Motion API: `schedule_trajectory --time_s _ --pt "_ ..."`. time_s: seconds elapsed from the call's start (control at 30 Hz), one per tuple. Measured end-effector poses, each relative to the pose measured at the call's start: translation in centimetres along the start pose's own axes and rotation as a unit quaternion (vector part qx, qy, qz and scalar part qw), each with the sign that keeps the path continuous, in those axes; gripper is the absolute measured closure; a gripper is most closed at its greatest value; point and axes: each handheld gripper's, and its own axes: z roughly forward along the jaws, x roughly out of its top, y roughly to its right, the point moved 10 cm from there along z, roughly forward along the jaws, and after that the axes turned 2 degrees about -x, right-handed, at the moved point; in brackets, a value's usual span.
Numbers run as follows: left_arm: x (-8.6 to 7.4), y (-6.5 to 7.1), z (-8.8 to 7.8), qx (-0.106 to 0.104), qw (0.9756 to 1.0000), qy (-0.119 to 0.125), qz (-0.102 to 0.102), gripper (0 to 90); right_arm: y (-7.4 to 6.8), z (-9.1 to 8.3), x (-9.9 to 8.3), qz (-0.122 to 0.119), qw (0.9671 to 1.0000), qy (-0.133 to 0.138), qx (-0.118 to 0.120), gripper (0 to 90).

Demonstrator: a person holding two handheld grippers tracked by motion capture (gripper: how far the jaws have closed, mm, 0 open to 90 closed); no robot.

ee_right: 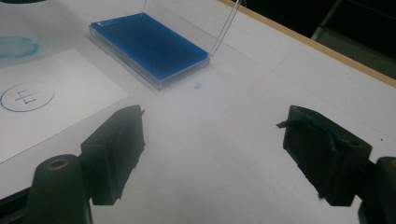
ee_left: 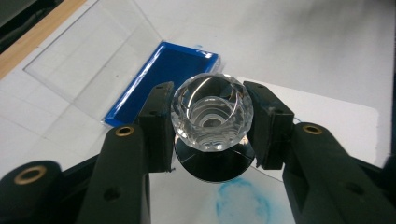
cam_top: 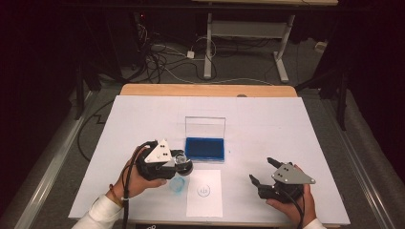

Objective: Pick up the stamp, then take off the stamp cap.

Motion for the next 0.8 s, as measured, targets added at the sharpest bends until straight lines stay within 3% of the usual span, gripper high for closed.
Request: schedule_trajectory --time_s 0.6,0.8 --pt "0.9 2.3 0.6 -0.034 0.9992 0.002 0.019 54.5 -0.9 0.4 0.3 -0.009 0.9998 -0.001 0.017 20.2" --pt "1.6 2.8 1.0 -0.044 0.9988 0.007 0.021 54.5 -2.0 0.4 0.7 -0.004 0.9991 0.011 0.041 21.7"
